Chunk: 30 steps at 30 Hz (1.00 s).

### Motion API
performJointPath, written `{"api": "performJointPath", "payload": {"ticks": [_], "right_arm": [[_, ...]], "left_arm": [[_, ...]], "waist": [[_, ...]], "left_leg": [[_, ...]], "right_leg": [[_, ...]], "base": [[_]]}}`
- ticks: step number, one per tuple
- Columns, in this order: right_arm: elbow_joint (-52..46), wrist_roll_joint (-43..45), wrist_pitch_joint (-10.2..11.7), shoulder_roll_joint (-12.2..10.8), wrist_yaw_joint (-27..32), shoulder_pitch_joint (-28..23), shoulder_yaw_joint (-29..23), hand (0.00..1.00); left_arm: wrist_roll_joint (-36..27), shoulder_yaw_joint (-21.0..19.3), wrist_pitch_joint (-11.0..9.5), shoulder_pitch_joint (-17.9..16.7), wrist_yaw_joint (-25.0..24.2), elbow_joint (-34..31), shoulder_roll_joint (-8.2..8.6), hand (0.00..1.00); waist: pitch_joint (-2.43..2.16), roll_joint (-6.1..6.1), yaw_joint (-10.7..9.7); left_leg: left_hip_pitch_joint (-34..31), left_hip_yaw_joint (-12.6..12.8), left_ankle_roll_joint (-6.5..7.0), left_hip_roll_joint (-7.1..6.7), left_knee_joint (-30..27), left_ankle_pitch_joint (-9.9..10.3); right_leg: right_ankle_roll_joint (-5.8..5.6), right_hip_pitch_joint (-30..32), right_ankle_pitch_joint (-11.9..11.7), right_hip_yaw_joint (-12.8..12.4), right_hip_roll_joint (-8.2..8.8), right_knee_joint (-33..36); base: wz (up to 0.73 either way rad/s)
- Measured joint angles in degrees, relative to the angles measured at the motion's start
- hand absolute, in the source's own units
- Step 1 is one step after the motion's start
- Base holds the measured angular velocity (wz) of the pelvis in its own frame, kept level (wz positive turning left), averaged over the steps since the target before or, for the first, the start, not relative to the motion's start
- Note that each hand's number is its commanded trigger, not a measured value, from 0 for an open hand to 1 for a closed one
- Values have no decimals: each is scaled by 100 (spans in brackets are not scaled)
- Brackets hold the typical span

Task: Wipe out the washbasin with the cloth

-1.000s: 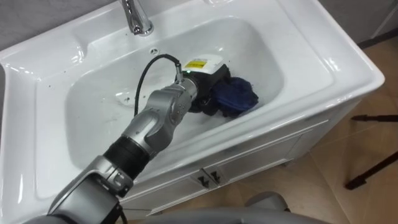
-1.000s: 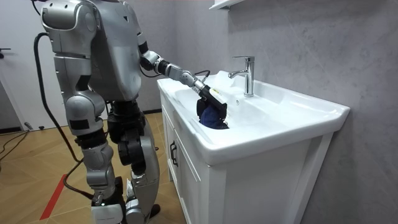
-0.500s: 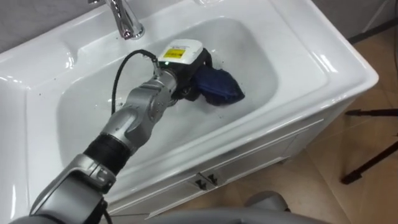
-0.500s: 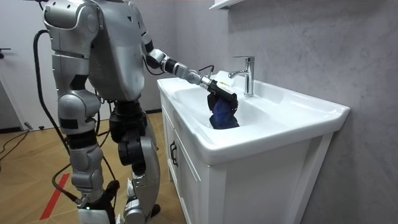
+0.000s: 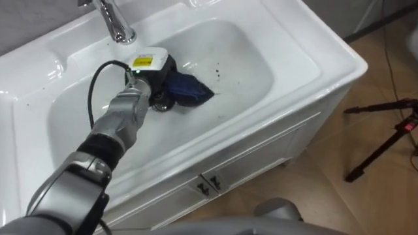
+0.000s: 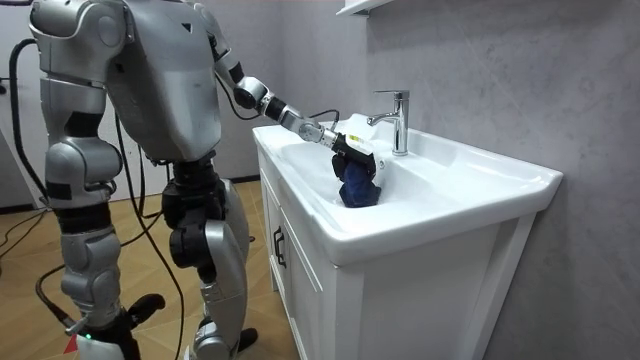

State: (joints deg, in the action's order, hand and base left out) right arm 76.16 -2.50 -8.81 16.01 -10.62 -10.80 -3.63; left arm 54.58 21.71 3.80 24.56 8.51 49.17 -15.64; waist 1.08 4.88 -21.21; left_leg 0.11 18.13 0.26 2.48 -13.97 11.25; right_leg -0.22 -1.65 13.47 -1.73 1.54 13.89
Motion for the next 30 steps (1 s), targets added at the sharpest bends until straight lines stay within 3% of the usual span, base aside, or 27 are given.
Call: {"api": "performJointPath", "payload": {"ticks": [2,4,5,14,16,25,30], "right_arm": [[-15,38,1,-4,48,71,-3,0],[-59,55,0,11,71,73,-2,0],[-120,57,1,9,83,72,1,0],[-440,55,65,7,136,269,1,0],[-521,51,63,6,141,301,21,0],[-483,74,2,-2,380,528,69,0],[-344,85,-11,-1,441,591,69,0]], "left_arm": [[193,-168,-20,163,296,502,-17,100],[339,-183,-15,237,453,841,-88,100],[416,-183,-6,257,498,993,-146,100],[820,-177,-13,400,669,1139,-235,100],[879,-127,-13,399,700,1149,-234,100],[1338,-161,-3,160,1049,1240,-235,100],[1895,-442,6,-125,1370,1216,-336,100]], "waist": [[-28,18,-15],[-11,-25,23],[-25,-1,67],[-28,5,221],[-7,-26,280],[-31,3,408],[-99,24,608]], "left_leg": [[-180,5,4,33,-92,-1],[-237,61,4,56,-107,-2],[-277,101,3,84,-156,-2],[-578,213,15,111,-171,-9],[-560,230,15,110,-163,-9],[-550,230,10,127,-151,-11],[-547,188,3,122,-145,-15]], "right_leg": [[6,161,-45,-16,-23,46],[16,239,-54,-78,-45,103],[29,262,-78,-108,-62,119],[4,587,-144,-180,-76,75],[4,581,-144,-215,-77,72],[33,562,-161,-132,-78,63],[39,515,-169,-97,-78,-19]], "base": [[0],[-15],[-20],[-6],[-7],[0],[4]]}}
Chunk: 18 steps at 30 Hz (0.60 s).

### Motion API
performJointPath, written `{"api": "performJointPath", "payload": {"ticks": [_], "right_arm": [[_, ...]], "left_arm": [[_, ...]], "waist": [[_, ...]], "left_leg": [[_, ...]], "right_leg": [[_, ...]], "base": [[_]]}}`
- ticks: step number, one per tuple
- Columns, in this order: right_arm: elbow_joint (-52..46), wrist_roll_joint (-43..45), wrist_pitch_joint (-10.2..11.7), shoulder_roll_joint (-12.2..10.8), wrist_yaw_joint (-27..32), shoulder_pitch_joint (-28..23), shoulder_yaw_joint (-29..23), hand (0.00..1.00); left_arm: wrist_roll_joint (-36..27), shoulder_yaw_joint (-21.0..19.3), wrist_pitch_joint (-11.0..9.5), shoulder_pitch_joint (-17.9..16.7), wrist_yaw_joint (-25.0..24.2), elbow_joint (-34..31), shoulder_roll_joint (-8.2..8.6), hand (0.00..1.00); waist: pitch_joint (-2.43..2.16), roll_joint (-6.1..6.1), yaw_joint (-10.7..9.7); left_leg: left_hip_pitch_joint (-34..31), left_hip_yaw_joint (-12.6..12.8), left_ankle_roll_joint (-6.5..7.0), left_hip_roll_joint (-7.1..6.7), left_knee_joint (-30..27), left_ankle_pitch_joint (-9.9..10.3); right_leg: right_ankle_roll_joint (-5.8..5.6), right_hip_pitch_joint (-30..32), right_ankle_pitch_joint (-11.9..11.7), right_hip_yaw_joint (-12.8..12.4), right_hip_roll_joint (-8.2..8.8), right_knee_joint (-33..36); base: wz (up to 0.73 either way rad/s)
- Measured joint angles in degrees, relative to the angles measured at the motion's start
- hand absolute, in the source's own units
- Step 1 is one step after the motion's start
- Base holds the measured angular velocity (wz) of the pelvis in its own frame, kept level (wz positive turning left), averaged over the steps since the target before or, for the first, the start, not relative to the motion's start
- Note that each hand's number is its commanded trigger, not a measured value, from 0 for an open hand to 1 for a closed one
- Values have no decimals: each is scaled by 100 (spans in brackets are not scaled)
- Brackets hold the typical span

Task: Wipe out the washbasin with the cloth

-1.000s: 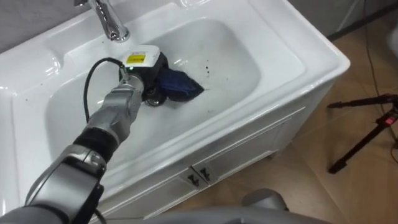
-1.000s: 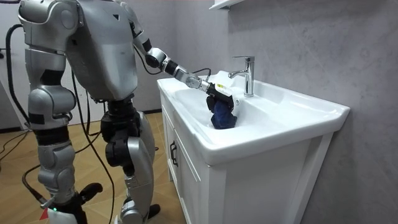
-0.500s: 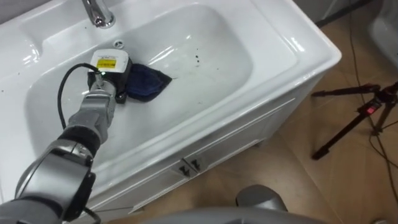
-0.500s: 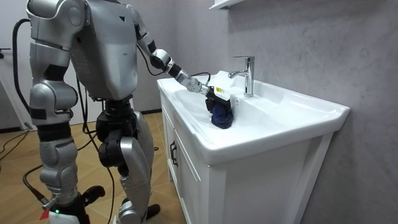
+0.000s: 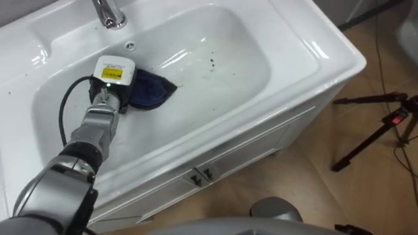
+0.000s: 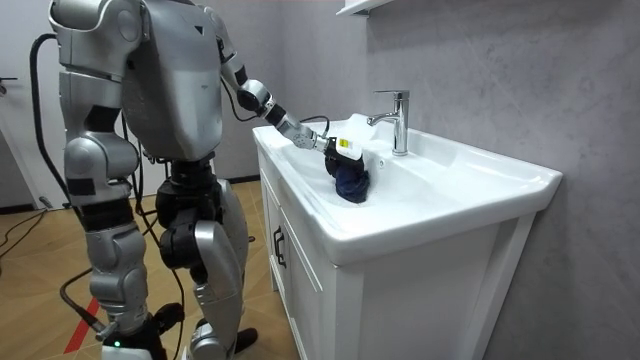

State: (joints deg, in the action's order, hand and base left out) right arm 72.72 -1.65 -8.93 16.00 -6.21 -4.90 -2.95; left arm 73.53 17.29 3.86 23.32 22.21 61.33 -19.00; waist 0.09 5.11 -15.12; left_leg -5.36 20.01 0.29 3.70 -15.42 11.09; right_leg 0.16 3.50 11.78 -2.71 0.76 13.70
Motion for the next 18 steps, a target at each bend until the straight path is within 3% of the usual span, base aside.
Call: {"api": "performJointPath", "payload": {"ticks": [5,8,16,18], "right_arm": [[93,-14,-73,0,109,59,-53,0],[110,3,-87,-5,133,129,-57,0],[167,-3,-121,14,123,117,-299,0],[162,4,-121,22,124,69,-361,0]], "left_arm": [[261,-384,74,-473,490,-160,-212,100],[373,-407,101,-537,604,-185,-212,100],[798,-593,127,-824,745,-266,-214,100],[825,-594,246,-990,766,-426,-213,100]], "waist": [[-34,11,199],[-46,27,298],[-70,60,306],[-77,80,305]], "left_leg": [[23,-194,-5,-26,-7,-3],[44,-282,-9,-38,-7,-5],[220,-365,-15,-41,4,-8],[227,-392,-20,-41,13,-11]], "right_leg": [[3,-153,-6,158,9,-120],[12,-212,-11,237,17,-202],[45,-472,-20,313,17,-318],[52,-480,-22,318,15,-319]], "base": [[18],[11],[3],[0]]}}
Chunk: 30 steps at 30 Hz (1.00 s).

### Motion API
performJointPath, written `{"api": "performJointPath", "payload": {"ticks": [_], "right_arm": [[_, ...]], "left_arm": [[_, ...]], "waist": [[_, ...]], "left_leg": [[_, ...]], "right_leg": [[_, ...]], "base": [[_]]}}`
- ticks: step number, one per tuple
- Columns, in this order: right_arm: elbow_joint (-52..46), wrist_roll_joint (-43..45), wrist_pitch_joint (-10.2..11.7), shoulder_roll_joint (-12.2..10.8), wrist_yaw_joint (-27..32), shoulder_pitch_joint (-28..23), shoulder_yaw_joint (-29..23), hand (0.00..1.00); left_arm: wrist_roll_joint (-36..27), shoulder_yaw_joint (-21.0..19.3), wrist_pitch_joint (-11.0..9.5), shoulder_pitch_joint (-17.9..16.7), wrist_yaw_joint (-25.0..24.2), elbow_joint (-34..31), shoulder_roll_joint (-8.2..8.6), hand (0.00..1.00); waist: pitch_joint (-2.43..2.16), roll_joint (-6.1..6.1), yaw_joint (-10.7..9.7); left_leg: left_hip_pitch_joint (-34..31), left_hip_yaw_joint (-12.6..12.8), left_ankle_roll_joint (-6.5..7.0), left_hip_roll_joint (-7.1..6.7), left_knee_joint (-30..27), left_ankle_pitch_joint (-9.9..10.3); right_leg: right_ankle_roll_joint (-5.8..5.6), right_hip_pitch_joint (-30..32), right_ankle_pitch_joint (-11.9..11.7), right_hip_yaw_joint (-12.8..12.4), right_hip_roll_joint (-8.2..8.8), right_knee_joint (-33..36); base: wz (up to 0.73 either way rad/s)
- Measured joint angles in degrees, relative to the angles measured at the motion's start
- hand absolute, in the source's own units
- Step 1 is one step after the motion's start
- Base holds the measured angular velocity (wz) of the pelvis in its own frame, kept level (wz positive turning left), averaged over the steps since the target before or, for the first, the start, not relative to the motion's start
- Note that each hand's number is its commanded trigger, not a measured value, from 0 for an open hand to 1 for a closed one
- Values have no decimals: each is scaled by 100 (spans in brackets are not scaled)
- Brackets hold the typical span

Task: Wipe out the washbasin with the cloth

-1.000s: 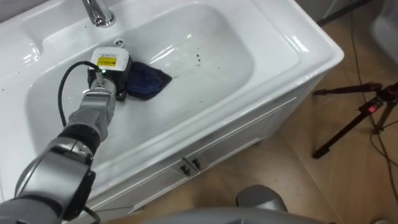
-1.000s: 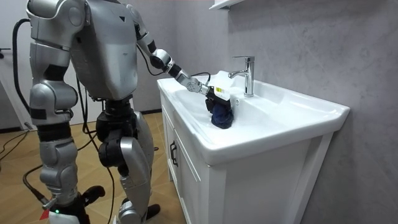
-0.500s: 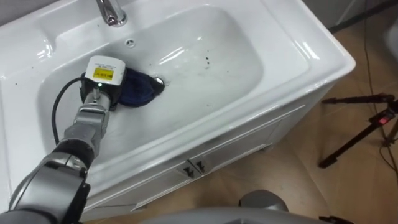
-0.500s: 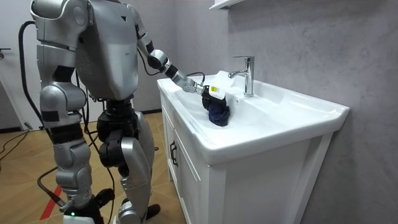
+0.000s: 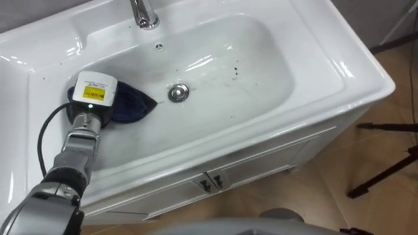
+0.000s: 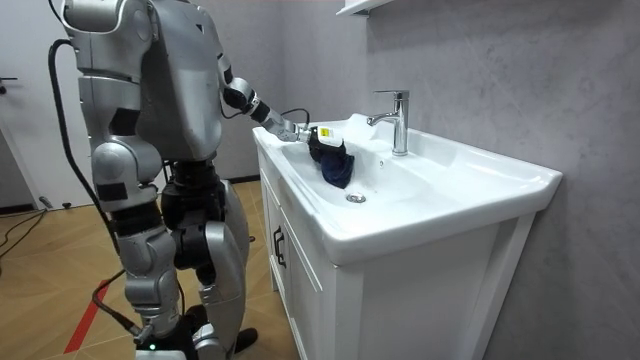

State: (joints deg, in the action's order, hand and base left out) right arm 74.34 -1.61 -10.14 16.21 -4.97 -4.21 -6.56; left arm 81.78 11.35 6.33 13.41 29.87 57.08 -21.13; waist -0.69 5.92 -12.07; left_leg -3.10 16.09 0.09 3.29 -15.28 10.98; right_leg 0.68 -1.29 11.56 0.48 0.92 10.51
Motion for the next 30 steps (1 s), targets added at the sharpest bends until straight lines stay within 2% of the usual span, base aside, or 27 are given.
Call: {"api": "performJointPath", "payload": {"ticks": [5,9,14,25,30], "right_arm": [[-43,-3,-2,35,35,-153,-63,0],[-57,-3,-5,39,59,-207,-207,0],[-90,-6,7,37,58,-275,-259,0],[-79,90,39,28,-15,-357,-240,0],[-121,222,164,25,-69,-295,-49,0]], "left_arm": [[145,0,242,-397,105,-406,-11,100],[158,1,255,-548,108,-491,-11,100],[150,1,308,-716,55,-565,-13,100],[130,12,315,-715,-225,-600,-12,100],[90,29,315,-625,-390,-610,-4,100]], "waist": [[1,29,0],[-16,70,-1],[-4,90,-31],[15,55,-138],[34,47,-177]], "left_leg": [[48,-100,-7,-5,-4,0],[98,-112,-16,-5,-13,0],[249,-107,-26,-6,33,0],[433,-105,-52,-19,139,-5],[439,-64,-76,-16,183,-20]], "right_leg": [[24,-116,12,115,-1,-52],[35,-189,13,124,-7,-83],[49,-309,24,106,-3,-91],[49,-459,26,110,-2,-172],[46,-423,28,110,5,-146]], "base": [[8],[4],[-4],[1],[-1]]}}
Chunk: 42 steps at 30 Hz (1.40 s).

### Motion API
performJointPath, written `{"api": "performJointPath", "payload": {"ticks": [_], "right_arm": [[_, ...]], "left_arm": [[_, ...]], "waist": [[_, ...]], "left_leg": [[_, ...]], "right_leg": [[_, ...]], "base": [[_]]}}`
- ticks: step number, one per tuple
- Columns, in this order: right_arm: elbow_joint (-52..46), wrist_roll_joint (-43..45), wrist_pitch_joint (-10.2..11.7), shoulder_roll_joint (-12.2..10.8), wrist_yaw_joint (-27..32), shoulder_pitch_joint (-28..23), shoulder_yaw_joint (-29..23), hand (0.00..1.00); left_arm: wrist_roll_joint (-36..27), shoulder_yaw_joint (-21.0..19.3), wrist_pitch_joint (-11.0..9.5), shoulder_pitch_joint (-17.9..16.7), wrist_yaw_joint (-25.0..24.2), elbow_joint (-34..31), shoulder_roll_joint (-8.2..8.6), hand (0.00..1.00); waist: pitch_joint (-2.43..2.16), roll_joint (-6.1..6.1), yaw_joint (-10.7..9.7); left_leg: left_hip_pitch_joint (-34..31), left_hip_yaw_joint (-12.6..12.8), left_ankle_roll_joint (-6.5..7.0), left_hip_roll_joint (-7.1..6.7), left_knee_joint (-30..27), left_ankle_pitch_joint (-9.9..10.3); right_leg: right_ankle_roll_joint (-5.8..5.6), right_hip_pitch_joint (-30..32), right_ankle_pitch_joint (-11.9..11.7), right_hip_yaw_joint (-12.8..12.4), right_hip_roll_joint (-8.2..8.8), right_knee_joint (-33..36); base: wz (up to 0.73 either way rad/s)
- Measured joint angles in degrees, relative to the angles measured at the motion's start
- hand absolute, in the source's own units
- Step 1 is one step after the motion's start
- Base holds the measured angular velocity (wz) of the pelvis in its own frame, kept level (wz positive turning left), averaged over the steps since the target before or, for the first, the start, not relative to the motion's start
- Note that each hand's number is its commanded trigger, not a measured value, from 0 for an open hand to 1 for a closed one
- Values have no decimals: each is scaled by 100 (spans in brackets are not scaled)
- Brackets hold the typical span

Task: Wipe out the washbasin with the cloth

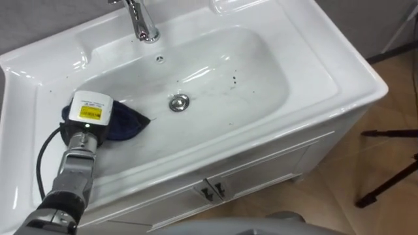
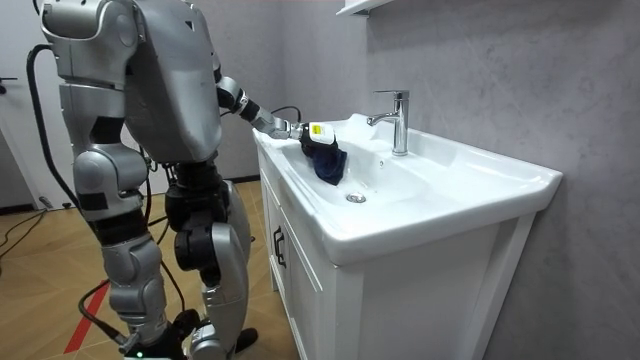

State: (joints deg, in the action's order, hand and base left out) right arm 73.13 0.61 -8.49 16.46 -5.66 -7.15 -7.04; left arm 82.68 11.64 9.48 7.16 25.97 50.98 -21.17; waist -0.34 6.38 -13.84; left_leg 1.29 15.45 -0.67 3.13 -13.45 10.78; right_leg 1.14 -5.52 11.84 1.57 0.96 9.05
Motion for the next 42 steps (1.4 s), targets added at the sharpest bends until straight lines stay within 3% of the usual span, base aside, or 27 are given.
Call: {"api": "performJointPath", "payload": {"ticks": [4,7,11,17,21,24,26,28,31,35,42], "right_arm": [[-33,4,86,-13,-9,201,324,0],[-112,-26,157,-40,-40,303,374,0],[-232,-65,159,-51,-53,376,461,0],[-243,-215,165,-40,-91,367,463,0],[-178,-278,152,-34,-47,379,441,0],[-138,-322,170,-40,53,412,457,0],[46,-358,168,-38,63,577,456,0],[72,-385,159,-34,45,608,456,0],[88,-484,140,-31,39,652,510,0],[125,-533,132,-14,20,674,698,0],[269,-534,61,-13,14,814,919,0]], "left_arm": [[-255,357,36,365,-207,35,47,100],[-441,495,51,605,-356,106,140,100],[-844,560,59,1172,-467,667,524,100],[-1359,918,77,1504,-838,754,688,100],[-1587,994,33,1682,-921,786,728,100],[-2016,1161,26,2045,-915,1166,829,100],[-2253,1352,8,2256,-911,1366,900,100],[-2342,1453,-26,2294,-913,1382,946,100],[-2492,1533,-51,2369,-913,1372,992,100],[-3070,1647,-30,2523,-869,1380,1177,100],[-3372,1845,-25,2824,-866,1428,1398,100]], "waist": [[99,-69,-22],[107,-82,-89],[135,-33,-194],[147,137,-489],[166,113,-645],[182,124,-822],[221,145,-930],[216,166,-1011],[228,165,-1033],[237,149,-1154],[266,102,-1262]], "left_leg": [[-82,12,-2,-3,-9,-3],[-236,-2,6,-7,-43,-8],[-276,-12,11,-25,-91,-8],[-274,23,23,-79,9,-16],[-302,88,23,-80,20,-16],[-447,112,49,-88,-21,-28],[-509,186,111,-94,-24,-58],[-555,226,121,-97,-31,-66],[-580,343,137,-105,-43,-81],[-628,293,168,-166,-84,-100],[-716,254,198,-205,-128,-116]], "right_leg": [[-22,95,14,0,4,91],[-28,266,14,9,10,155],[-44,279,23,14,28,155],[-67,392,63,-67,73,294],[-83,502,89,-160,73,481],[-95,643,96,-114,98,574],[-115,762,108,-141,115,596],[-130,888,158,-191,118,672],[-129,1075,219,-266,147,913],[-158,1156,306,-253,195,1084],[-199,1163,328,-150,260,1065]], "base": [[5],[3],[2],[-3],[-11],[5],[0],[-10],[-15],[7],[10]]}}
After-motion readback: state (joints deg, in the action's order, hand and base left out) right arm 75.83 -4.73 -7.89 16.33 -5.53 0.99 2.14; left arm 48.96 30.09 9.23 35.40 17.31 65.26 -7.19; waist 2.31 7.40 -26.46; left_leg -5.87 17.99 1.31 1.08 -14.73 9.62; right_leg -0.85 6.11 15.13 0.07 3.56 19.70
